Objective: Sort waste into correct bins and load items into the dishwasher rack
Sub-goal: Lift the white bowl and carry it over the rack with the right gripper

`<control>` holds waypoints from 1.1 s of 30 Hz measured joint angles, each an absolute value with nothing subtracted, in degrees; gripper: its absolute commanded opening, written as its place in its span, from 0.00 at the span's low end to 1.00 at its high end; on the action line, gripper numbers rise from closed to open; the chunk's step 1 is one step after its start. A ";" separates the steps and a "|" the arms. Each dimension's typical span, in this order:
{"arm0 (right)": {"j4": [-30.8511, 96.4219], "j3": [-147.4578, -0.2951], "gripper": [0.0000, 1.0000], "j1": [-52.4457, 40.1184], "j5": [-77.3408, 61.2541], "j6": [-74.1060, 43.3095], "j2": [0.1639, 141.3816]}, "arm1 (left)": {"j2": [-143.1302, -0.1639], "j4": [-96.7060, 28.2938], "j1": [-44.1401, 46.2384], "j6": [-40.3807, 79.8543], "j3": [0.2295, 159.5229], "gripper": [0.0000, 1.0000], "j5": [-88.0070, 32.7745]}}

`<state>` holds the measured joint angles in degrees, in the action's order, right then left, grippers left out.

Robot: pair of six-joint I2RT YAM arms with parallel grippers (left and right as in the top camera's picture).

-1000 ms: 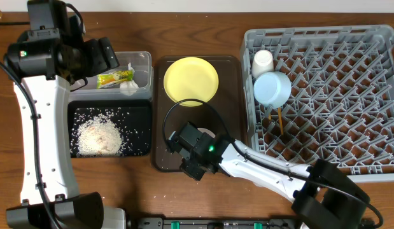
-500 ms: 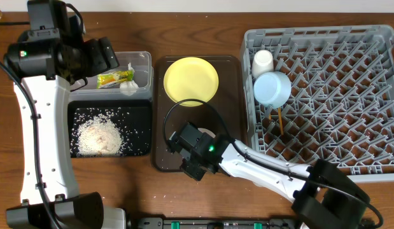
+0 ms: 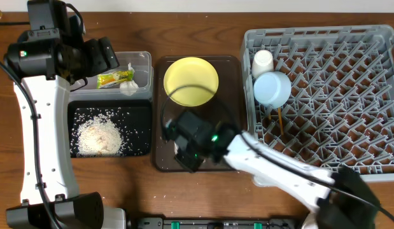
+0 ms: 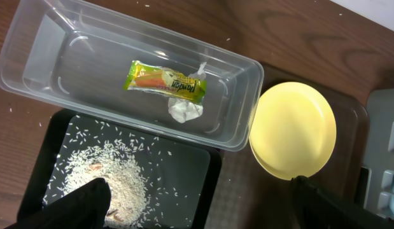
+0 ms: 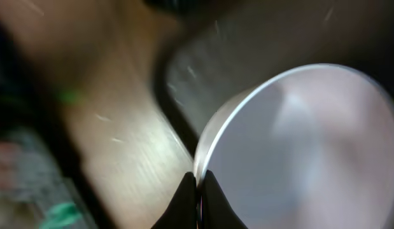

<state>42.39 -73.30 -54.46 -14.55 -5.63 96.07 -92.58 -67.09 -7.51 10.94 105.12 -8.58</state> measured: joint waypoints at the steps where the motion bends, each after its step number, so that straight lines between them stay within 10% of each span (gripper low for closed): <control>1: 43.64 -74.72 0.01 -53.58 -15.77 -5.80 94.78 | -92.58 -67.11 -7.51 10.94 105.12 0.93 -8.58; 14: 56.42 -78.91 0.01 -18.87 -43.00 -7.20 76.44 | -92.58 -67.09 -7.51 10.94 105.12 0.93 -8.58; 33: 34.15 -46.61 0.01 9.52 -81.54 -6.37 75.55 | -92.58 -67.09 -7.51 10.94 105.12 0.93 -8.58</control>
<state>34.15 -46.61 9.52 -81.54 -6.37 75.55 -92.58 -67.09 -7.51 10.94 105.12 -8.58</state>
